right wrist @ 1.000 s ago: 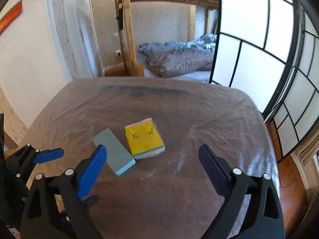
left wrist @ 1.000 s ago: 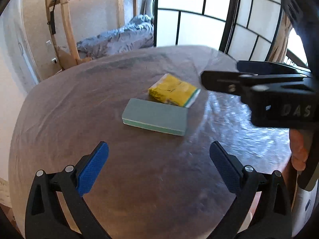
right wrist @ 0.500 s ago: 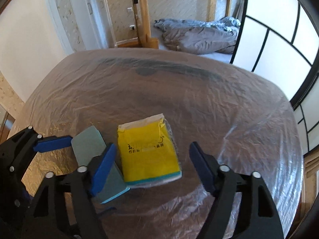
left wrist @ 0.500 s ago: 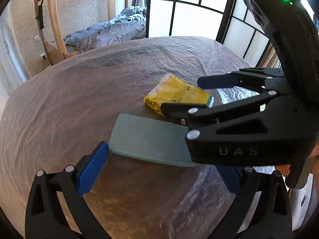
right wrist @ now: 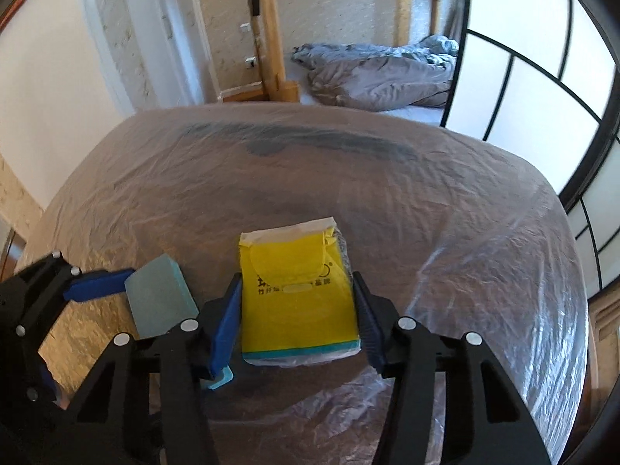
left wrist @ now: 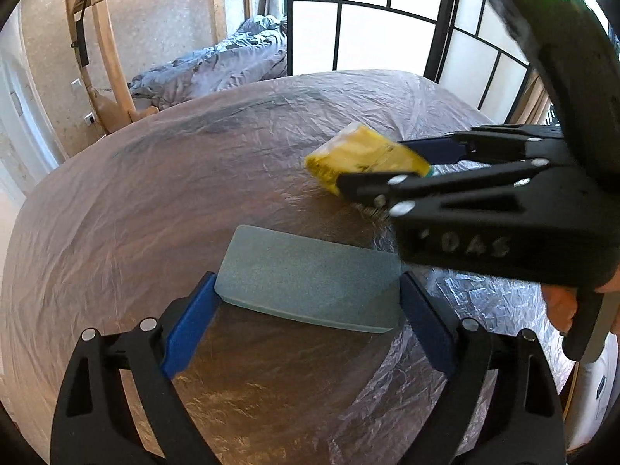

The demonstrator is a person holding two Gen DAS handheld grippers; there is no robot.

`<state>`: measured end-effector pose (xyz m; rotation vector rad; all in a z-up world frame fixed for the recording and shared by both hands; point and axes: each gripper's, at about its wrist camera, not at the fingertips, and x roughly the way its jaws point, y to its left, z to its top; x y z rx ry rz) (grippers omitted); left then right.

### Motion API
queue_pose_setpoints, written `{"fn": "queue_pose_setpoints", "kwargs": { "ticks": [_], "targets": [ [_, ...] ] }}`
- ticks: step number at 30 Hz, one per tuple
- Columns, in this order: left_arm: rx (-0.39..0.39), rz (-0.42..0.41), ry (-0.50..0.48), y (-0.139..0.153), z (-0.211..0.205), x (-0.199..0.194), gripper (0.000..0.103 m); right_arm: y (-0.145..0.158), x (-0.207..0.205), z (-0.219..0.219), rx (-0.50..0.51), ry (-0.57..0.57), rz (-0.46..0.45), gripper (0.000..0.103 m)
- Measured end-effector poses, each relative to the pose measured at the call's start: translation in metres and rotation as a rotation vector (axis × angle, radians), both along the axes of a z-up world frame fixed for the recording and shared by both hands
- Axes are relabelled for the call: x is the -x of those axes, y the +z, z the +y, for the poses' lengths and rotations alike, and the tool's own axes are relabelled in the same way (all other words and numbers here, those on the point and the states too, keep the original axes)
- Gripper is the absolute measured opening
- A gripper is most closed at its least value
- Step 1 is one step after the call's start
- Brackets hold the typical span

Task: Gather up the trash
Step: 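Grasp the teal box with the left tool while the right tool grasps the yellow packet, then carry the teal box and yellow packet with both tools over the white bin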

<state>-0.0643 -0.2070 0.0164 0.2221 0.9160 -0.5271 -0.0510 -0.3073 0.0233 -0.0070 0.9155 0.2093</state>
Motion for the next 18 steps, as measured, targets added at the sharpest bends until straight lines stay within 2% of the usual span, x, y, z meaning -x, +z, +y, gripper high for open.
{"fn": "queue_pose_setpoints", "kwargs": {
  "ticks": [9,18],
  "targets": [
    [0.006,-0.010,0.043,0.006,0.002,0.004,0.093,0.004,0.021,-0.014,-0.035,-0.064,-0.001,0.053],
    [0.020,-0.014,0.091,0.007,0.011,0.003,0.093,0.005,0.043,-0.015,-0.054,-0.077,0.012,0.053]
  ]
}}
